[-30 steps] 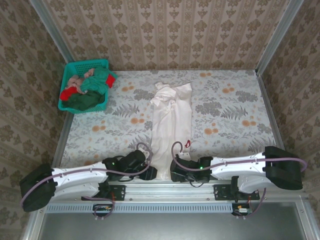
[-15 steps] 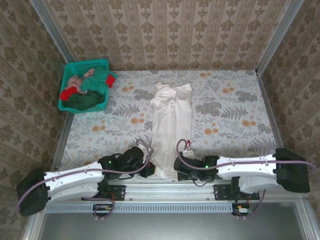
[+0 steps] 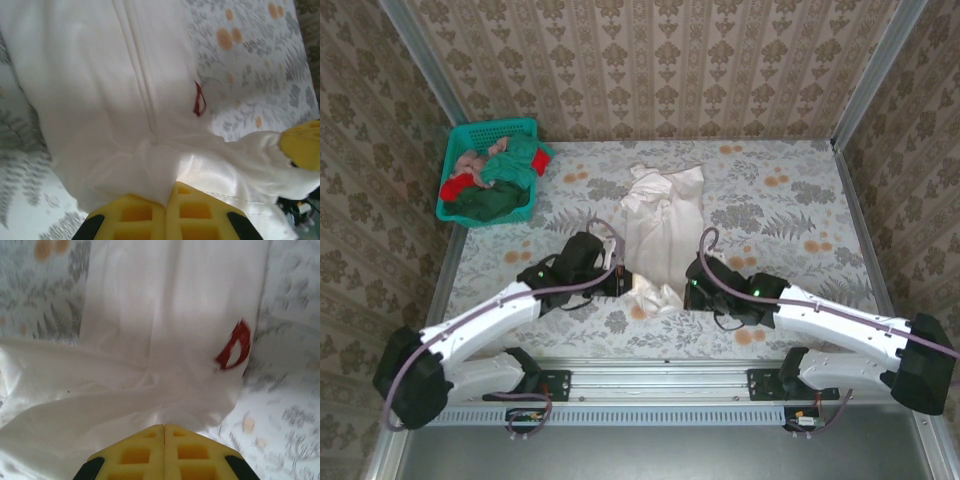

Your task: Fold and stack the t-shirts

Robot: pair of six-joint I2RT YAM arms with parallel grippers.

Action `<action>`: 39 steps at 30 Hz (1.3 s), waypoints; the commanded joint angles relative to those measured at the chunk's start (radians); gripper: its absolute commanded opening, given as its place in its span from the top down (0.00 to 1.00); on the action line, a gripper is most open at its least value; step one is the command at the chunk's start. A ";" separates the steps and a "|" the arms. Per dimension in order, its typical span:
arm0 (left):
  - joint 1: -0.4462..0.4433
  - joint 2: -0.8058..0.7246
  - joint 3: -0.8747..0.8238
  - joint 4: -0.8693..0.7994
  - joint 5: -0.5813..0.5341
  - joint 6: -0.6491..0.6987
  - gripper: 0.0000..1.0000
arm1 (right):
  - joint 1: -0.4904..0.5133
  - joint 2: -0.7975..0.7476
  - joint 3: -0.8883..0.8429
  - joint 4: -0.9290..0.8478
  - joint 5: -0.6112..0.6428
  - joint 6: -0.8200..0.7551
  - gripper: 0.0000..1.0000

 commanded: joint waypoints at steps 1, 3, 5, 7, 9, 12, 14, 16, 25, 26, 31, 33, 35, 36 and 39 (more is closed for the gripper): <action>0.085 0.100 0.105 -0.031 0.083 0.101 1.00 | -0.102 0.054 0.066 -0.011 -0.055 -0.128 1.00; 0.123 0.179 0.177 -0.040 0.122 0.134 1.00 | -0.153 0.106 0.106 0.031 -0.082 -0.164 1.00; 0.151 0.248 0.241 -0.045 0.158 0.157 1.00 | -0.197 0.161 0.153 0.021 -0.099 -0.195 1.00; 0.176 0.323 0.304 -0.058 0.188 0.173 1.00 | -0.238 0.205 0.191 0.015 -0.099 -0.227 1.00; 0.199 0.398 0.361 -0.068 0.226 0.191 1.00 | -0.289 0.247 0.219 0.027 -0.131 -0.255 1.00; 0.230 0.492 0.430 -0.072 0.242 0.200 0.97 | -0.354 0.342 0.283 0.023 -0.177 -0.307 1.00; 0.250 0.556 0.477 -0.075 0.271 0.208 0.99 | -0.390 0.408 0.332 0.020 -0.208 -0.333 1.00; 0.269 0.622 0.524 -0.074 0.299 0.208 0.99 | -0.422 0.475 0.378 0.020 -0.253 -0.362 1.00; 0.350 0.833 0.692 -0.093 0.389 0.221 1.00 | -0.521 0.713 0.541 0.033 -0.337 -0.492 1.00; 0.358 0.843 0.695 -0.085 0.394 0.214 1.00 | -0.531 0.729 0.549 0.030 -0.337 -0.501 1.00; 0.367 0.908 0.755 -0.101 0.415 0.223 0.92 | -0.575 0.800 0.585 0.037 -0.355 -0.505 0.97; 0.369 0.932 0.773 -0.105 0.426 0.226 0.83 | -0.578 0.819 0.608 0.035 -0.362 -0.520 0.84; 0.374 0.924 0.782 -0.114 0.427 0.235 0.80 | -0.583 0.812 0.637 0.017 -0.368 -0.523 0.84; 0.377 0.913 0.784 -0.118 0.423 0.241 0.74 | -0.585 0.799 0.651 0.003 -0.364 -0.527 0.81; 0.401 0.872 0.790 -0.146 0.407 0.259 0.65 | -0.576 0.714 0.652 -0.051 -0.271 -0.528 0.70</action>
